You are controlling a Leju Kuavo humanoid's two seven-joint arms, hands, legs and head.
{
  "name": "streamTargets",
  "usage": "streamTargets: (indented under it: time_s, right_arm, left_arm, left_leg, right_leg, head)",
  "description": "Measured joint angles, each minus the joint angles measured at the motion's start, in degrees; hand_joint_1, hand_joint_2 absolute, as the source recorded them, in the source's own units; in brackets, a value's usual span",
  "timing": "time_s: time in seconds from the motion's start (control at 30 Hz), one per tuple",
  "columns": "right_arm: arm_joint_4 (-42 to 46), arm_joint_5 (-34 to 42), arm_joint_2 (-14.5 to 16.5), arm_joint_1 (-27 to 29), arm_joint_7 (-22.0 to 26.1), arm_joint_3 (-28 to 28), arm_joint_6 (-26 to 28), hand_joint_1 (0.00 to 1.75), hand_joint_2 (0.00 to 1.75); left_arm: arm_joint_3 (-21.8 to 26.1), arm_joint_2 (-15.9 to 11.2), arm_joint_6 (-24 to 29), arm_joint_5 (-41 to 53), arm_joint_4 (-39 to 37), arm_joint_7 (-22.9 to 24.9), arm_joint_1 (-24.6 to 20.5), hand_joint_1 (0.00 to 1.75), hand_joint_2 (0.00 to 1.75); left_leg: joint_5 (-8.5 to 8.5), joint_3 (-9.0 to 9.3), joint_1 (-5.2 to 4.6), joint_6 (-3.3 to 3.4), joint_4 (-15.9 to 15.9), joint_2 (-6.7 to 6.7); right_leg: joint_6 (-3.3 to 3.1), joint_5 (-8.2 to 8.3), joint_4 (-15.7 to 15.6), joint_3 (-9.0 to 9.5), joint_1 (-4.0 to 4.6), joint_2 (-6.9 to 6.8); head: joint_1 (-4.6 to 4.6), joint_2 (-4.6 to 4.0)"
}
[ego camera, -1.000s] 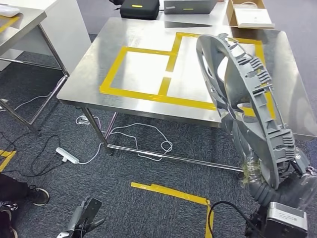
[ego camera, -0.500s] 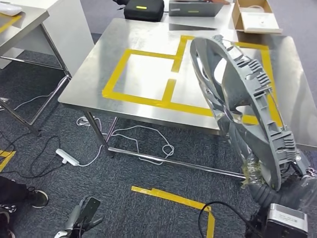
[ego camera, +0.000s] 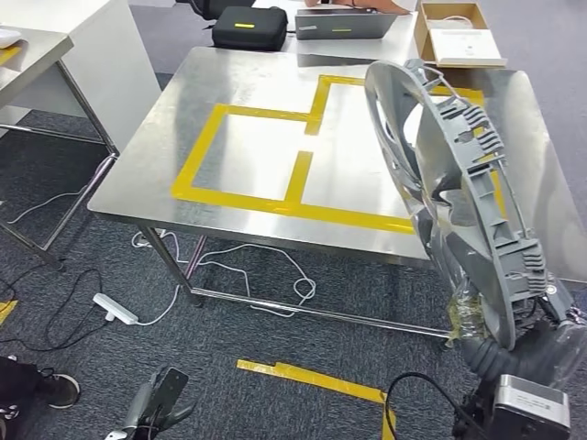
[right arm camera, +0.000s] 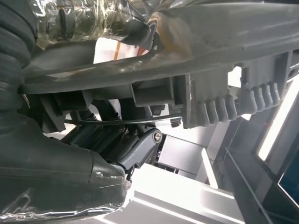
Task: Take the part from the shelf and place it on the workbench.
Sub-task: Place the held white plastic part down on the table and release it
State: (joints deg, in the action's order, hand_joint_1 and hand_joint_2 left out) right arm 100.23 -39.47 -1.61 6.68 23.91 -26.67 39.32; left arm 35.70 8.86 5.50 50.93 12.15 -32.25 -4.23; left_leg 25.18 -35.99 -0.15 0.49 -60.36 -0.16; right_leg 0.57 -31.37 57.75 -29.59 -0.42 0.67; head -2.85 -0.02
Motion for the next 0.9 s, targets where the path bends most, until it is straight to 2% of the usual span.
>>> streamTargets:
  time_s: [0.1, 0.13, 0.17, 0.2, 0.27, 0.3, 0.33, 0.4, 0.43, 0.47, 0.5, 0.6, 0.67, 0.7, 0.77, 0.8, 0.83, 0.87, 0.9]
  right_arm:
    - [0.1, 0.1, 0.0, -0.8, 0.3, 0.0, 0.0, 1.75, 1.75]
    - [0.1, 0.2, 0.0, -1.1, 0.3, 0.0, 0.0, 1.75, 1.75]
    - [0.1, 0.3, 0.0, -1.5, 0.4, 0.0, 0.0, 1.75, 1.75]
    - [0.1, 0.4, 0.0, -2.0, 0.4, 0.0, -0.1, 1.75, 1.75]
    - [-0.1, 0.6, 0.0, -2.9, 0.4, 0.0, -0.2, 1.75, 1.75]
    - [-0.3, 0.7, 0.0, -3.2, 0.4, 0.0, -0.3, 1.75, 1.75]
    - [-0.5, 0.8, 0.0, -3.5, 0.3, 0.0, -0.4, 1.75, 1.75]
    - [-0.8, 0.7, 0.0, -4.3, 0.1, 0.0, -0.7, 1.75, 1.75]
    - [-0.9, 0.7, 0.0, -4.7, -0.1, 0.0, -0.9, 1.75, 1.75]
    - [-1.1, 0.7, 0.0, -5.3, -0.3, 0.0, -1.0, 1.75, 1.75]
    - [-1.3, 0.7, 0.0, -5.9, -0.6, 0.0, -1.1, 1.75, 1.75]
    - [-2.1, 0.7, 0.0, -7.1, -1.3, 0.0, -1.6, 1.75, 1.75]
    - [-2.7, 0.7, 0.0, -8.0, -1.5, 0.0, -1.8, 1.75, 1.75]
    - [-2.9, 0.6, 0.0, -8.4, -1.6, 0.0, -1.8, 1.75, 1.75]
    - [-3.5, 0.6, 0.0, -9.1, -1.8, 0.0, -2.1, 1.75, 1.75]
    - [-3.9, 0.6, 0.0, -9.3, -2.0, 0.0, -2.3, 1.75, 1.75]
    - [-4.4, 0.5, 0.0, -9.6, -2.2, 0.0, -2.4, 1.75, 1.75]
    - [-4.9, 0.5, 0.0, -9.8, -2.5, 0.0, -2.6, 1.75, 1.75]
    - [-5.3, 0.4, 0.1, -10.2, -2.6, 0.0, -2.7, 1.75, 1.75]
  left_arm:
    - [0.0, 0.0, -0.1, 0.1, 0.0, 0.0, -0.1, 0.0, 1.75]
    - [0.0, 0.1, -0.1, 0.1, 0.0, 0.1, -0.1, 0.0, 1.75]
    - [-0.1, 0.1, -0.2, 0.2, 0.0, 0.1, -0.1, 0.0, 1.75]
    - [-0.1, 0.1, -0.3, 0.3, 0.0, 0.2, -0.2, 0.0, 1.75]
    - [-0.2, 0.1, -0.6, 0.6, 0.0, 0.3, -0.2, 0.0, 1.75]
    - [-0.3, 0.1, -0.7, 0.8, 0.0, 0.5, -0.1, 0.0, 1.75]
    - [-0.3, 0.2, -0.8, 0.8, 0.0, 0.5, -0.1, 0.0, 1.75]
    - [-0.4, 0.2, -1.0, 1.0, 0.0, 0.7, -0.2, 0.0, 1.75]
    - [-0.5, 0.2, -1.1, 1.2, 0.0, 0.7, -0.2, 0.0, 1.75]
    - [-0.7, 0.2, -1.2, 1.3, 0.0, 0.8, -0.3, 0.0, 1.75]
    - [-0.9, 0.2, -1.3, 1.4, 0.0, 0.8, -0.5, 0.0, 1.75]
    - [-1.5, 0.2, -1.5, 1.7, 0.0, 1.0, -0.9, 0.0, 1.75]
    - [-1.7, 0.2, -1.6, 1.8, 0.0, 1.1, -1.2, 0.0, 1.75]
    - [-1.8, 0.2, -1.6, 1.9, 0.0, 1.1, -1.3, 0.0, 1.75]
    - [-1.9, 0.2, -1.7, 1.9, 0.0, 1.1, -1.2, 0.0, 1.75]
    - [-2.0, 0.2, -1.8, 2.0, 0.0, 1.2, -1.2, 0.0, 1.75]
    - [-2.1, 0.2, -1.8, 2.0, 0.0, 1.2, -1.1, 0.0, 1.75]
    - [-2.3, 0.1, -1.9, 2.0, 0.0, 1.3, -1.1, 0.0, 1.75]
    - [-2.5, 0.1, -1.9, 2.1, 0.0, 1.3, -1.1, 0.0, 1.75]
  left_leg:
    - [1.07, 0.68, 0.22, 0.55, 1.7, -0.02]
    - [1.13, 0.99, 0.4, 0.71, 2.1, -0.04]
    - [1.22, 1.34, 0.58, 0.9, 2.5, -0.06]
    - [1.39, 1.59, 0.6, 1.08, 2.6, -0.07]
    - [1.92, 2.09, 0.61, 1.28, 2.6, -0.07]
    - [2.25, 2.48, 0.61, 1.27, 2.6, -0.09]
    - [2.65, 3.0, 0.63, 1.2, 2.5, -0.14]
    - [3.64, 4.37, 0.69, 0.87, 2.5, -0.24]
    - [4.11, 4.93, 0.59, 0.58, 2.5, -0.3]
    - [4.5, 5.21, 0.49, 0.24, 2.4, -0.31]
    - [4.7, 5.22, 0.38, -0.06, 2.3, -0.3]
    - [5.18, 5.13, 0.35, -0.74, 2.2, -0.18]
    - [6.6, 4.11, 0.44, -1.31, -0.5, -0.12]
    - [7.73, 2.56, 0.52, -1.56, -3.4, -0.1]
    - [9.8, -2.0, 0.65, -1.87, -10.8, -0.09]
    - [9.82, -3.83, 0.66, -1.87, -13.2, -0.09]
    - [8.61, -4.85, 0.64, -1.73, -13.8, -0.09]
    - [6.25, -4.91, 0.58, -1.44, -12.2, -0.1]
    - [3.28, -4.17, 0.44, -0.99, -9.0, -0.1]
  right_leg:
    - [1.03, -0.49, 0.0, -0.15, 0.08, -0.21]
    - [1.3, -1.11, 1.0, -0.66, 0.07, -0.29]
    - [1.54, -2.24, 3.4, -1.94, 0.04, -0.34]
    - [1.7, -3.67, 7.0, -3.99, -0.04, -0.36]
    - [2.0, -5.87, 14.8, -8.94, -0.14, -0.37]
    - [2.13, -5.51, 16.8, -10.58, -0.18, -0.38]
    - [2.24, -3.89, 16.5, -11.22, -0.23, -0.4]
    - [2.36, 1.75, 10.1, -9.47, -0.37, -0.54]
    - [2.34, 3.81, 6.7, -8.09, -0.31, -0.62]
    - [2.08, 4.71, 3.7, -6.76, -0.29, -0.69]
    - [1.7, 4.6, 2.3, -6.06, -0.22, -0.66]
    - [0.36, 3.6, 1.3, -5.41, -0.24, -0.34]
    - [-0.35, 3.23, 1.1, -4.76, -0.45, -0.39]
    - [-0.65, 3.01, 1.0, -4.44, -0.48, -0.45]
    - [-1.01, 2.48, 1.0, -3.9, -0.44, -0.42]
    - [-1.05, 2.17, 1.0, -3.54, -0.41, -0.32]
    - [-1.04, 1.8, 1.0, -3.04, -0.36, -0.2]
    - [-1.0, 1.38, 1.0, -2.41, -0.3, -0.1]
    - [-0.94, 0.94, 1.0, -1.73, -0.23, -0.04]
  head:
    - [0.03, 0.0]
    - [0.16, 0.0]
    - [0.3, 0.0]
    - [0.43, 0.0]
    - [0.54, 0.0]
    - [0.53, 0.0]
    - [0.54, 0.0]
    - [0.56, 0.0]
    - [0.58, -0.01]
    - [0.64, -0.01]
    - [0.57, -0.01]
    - [0.19, 0.0]
    - [-0.06, 0.0]
    - [-0.17, 0.0]
    - [-0.27, 0.0]
    - [-0.28, 0.0]
    - [-0.29, 0.0]
    - [-0.29, 0.0]
    - [-0.27, 0.0]
